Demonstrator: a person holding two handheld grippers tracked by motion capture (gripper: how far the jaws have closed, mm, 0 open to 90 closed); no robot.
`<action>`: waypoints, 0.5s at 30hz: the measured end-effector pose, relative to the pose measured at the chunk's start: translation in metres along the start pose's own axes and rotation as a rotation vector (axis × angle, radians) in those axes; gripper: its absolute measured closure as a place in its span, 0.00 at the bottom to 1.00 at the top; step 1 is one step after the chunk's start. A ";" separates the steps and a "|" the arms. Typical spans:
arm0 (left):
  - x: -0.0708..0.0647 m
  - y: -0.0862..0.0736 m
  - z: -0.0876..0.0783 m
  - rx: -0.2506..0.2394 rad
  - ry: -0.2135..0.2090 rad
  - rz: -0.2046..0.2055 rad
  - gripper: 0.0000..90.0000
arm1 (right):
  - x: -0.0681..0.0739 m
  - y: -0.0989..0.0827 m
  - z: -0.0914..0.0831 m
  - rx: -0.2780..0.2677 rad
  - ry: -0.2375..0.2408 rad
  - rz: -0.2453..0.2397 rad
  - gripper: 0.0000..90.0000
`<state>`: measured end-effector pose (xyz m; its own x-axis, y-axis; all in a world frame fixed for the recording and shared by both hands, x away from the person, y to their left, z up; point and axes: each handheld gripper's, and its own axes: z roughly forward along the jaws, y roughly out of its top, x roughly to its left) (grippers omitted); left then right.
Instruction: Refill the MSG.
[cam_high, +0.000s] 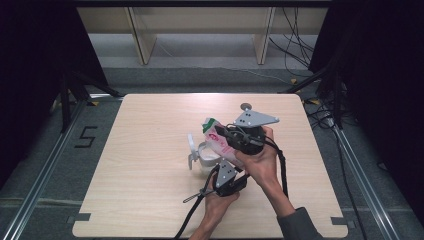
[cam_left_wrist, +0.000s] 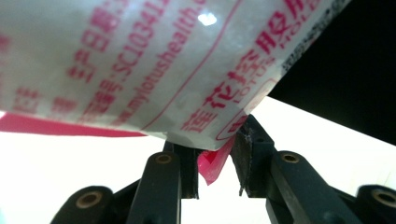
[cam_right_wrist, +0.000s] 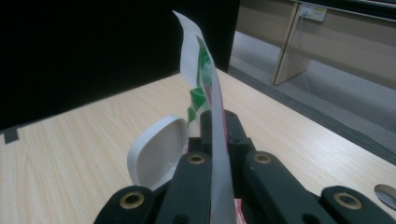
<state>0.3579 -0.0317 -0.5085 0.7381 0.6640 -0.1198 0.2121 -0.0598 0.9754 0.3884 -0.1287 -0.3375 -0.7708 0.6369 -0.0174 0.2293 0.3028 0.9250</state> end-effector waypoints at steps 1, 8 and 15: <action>0.000 0.000 -0.001 0.004 0.002 0.004 0.79 | 0.000 -0.001 -0.002 -0.009 0.002 0.002 1.00; -0.002 -0.001 -0.002 0.022 0.001 0.010 0.77 | -0.009 -0.010 -0.017 -0.075 -0.001 0.048 1.00; 0.001 -0.001 -0.006 0.048 0.001 0.013 0.73 | -0.014 -0.016 -0.028 -0.114 -0.003 0.076 1.00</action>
<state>0.3546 -0.0258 -0.5086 0.7401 0.6640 -0.1070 0.2332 -0.1041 0.9668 0.3789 -0.1625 -0.3419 -0.7522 0.6568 0.0536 0.2176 0.1708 0.9610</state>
